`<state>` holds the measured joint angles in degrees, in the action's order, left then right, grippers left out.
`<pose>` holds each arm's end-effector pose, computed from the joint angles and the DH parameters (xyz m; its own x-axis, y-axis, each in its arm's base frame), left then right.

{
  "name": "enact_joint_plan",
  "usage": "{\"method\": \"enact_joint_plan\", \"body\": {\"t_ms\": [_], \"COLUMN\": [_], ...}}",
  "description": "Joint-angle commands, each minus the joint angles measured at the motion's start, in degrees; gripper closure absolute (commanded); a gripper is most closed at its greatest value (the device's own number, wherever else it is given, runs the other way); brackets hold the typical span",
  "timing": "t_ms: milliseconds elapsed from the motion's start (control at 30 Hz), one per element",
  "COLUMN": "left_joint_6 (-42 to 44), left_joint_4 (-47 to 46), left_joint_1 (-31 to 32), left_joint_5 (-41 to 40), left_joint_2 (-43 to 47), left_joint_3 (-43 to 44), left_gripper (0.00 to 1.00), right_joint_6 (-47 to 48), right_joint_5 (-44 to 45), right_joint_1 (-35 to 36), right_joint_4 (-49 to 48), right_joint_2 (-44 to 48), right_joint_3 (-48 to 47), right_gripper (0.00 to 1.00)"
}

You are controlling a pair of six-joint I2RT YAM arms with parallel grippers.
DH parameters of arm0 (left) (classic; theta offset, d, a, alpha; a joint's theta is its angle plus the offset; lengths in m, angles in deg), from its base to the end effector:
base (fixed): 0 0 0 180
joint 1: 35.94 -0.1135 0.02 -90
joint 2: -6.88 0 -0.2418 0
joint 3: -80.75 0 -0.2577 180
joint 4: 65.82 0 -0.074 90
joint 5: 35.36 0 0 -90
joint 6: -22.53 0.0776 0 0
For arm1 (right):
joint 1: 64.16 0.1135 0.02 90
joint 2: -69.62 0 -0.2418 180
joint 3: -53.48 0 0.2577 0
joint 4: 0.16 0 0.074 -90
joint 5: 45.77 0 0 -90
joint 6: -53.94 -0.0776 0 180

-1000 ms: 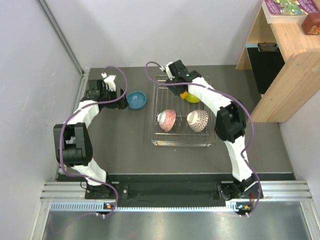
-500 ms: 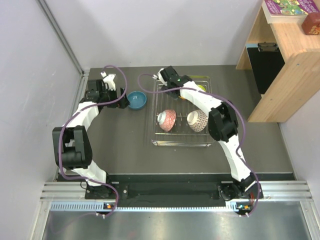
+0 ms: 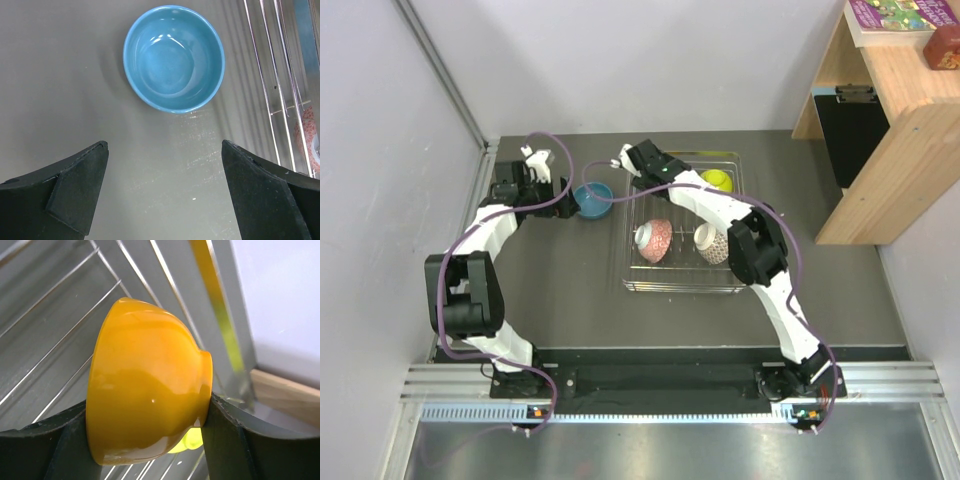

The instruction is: Load the bowls into the dish rack

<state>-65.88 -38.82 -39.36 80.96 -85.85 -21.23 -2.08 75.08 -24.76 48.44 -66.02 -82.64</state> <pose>0.3893 -0.0112 0.1941 -0.6562 -0.0143 -0.7544 0.2953 0.9152 -0.2742 0.4460 0.3148 0.1800 -0.3204 -0.8841 -0.3402 -0.5541 0.4662 -0.6897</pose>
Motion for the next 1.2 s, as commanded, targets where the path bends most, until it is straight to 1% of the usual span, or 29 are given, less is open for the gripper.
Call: {"method": "enact_joint_plan", "body": {"t_ms": [0, 33, 167, 300, 333, 367, 400, 500, 533, 767, 900, 1000, 1033, 1133, 1167], "left_joint_6": [-0.4, -0.4, -0.5, -0.6, -0.6, -0.6, -0.7, -0.8, -0.8, -1.1, -1.1, -1.1, -1.2, -1.2, -1.2], "left_joint_4": [-2.9, -2.8, -3.0, -3.0, -3.0, -3.0, -3.1, -3.0, -3.0, -3.0, -3.2, -3.2, -3.2, -3.3, -3.2], "left_joint_1": [-0.5, -0.6, -0.7, -0.9, -1.0, -1.0, -1.1, -1.1, -1.1, -1.4, -1.5, -1.6, -1.6, -1.7, -1.8], "left_joint_5": [1.6, 1.7, 1.9, 2.2, 2.2, 2.2, 2.3, 2.3, 2.5, 2.9, 3.0, 3.2, 3.2, 3.3, 3.3], "left_joint_2": [3.0, 3.0, 2.9, 3.1, 3.1, 3.2, 3.3, 3.3, 3.3, 3.5, 3.4, 3.3, 3.3, 3.4, 3.3], "left_joint_3": [-0.5, -0.5, -0.6, -0.6, -0.6, -0.6, -0.6, -0.6, -0.6, -0.7, -0.6, -0.6, -0.5, -0.7, -0.7], "left_gripper": [0.01, 0.01, 0.01, 0.01, 0.01, 0.01, 0.01, 0.01, 0.01, 0.01, 0.01, 0.01, 0.01, 0.01, 0.01], "right_joint_6": [5.4, 5.7, 7.3, 8.0, 8.2, 8.4, 8.5, 8.7, 8.7, 8.9, 8.9, 8.8, 8.8, 8.7, 8.7], "right_joint_5": [4.0, 3.9, 3.7, 3.2, 2.8, 2.7, 2.6, 1.8, 1.4, 1.1, 0.9, 0.9, 1.0, 0.6, 0.4], "right_joint_1": [2.5, 2.6, 3.1, 3.4, 3.4, 3.5, 3.5, 3.5, 3.6, 3.5, 3.5, 3.5, 3.5, 3.5, 3.5], "right_joint_4": [-7.9, -8.2, -8.9, -9.3, -9.1, -9.1, -9.1, -8.9, -8.9, -8.5, -8.0, -7.7, -7.4, -6.5, -5.7], "right_joint_2": [-0.3, -0.5, -0.9, -1.2, -1.1, -1.0, -1.1, -0.9, -0.8, -1.0, -1.3, -1.3, -1.3, -0.6, -0.4], "right_joint_3": [0.2, 0.2, 0.2, 0.2, 0.1, 0.1, 0.1, 0.2, 0.1, 0.1, 0.1, 0.1, 0.1, 0.0, -0.1], "right_gripper": [0.87, 0.84, 0.78, 0.74, 0.68, 0.65, 0.65, 0.57, 0.51, 0.26, 0.19, 0.17, 0.14, 0.13, 0.09]}}
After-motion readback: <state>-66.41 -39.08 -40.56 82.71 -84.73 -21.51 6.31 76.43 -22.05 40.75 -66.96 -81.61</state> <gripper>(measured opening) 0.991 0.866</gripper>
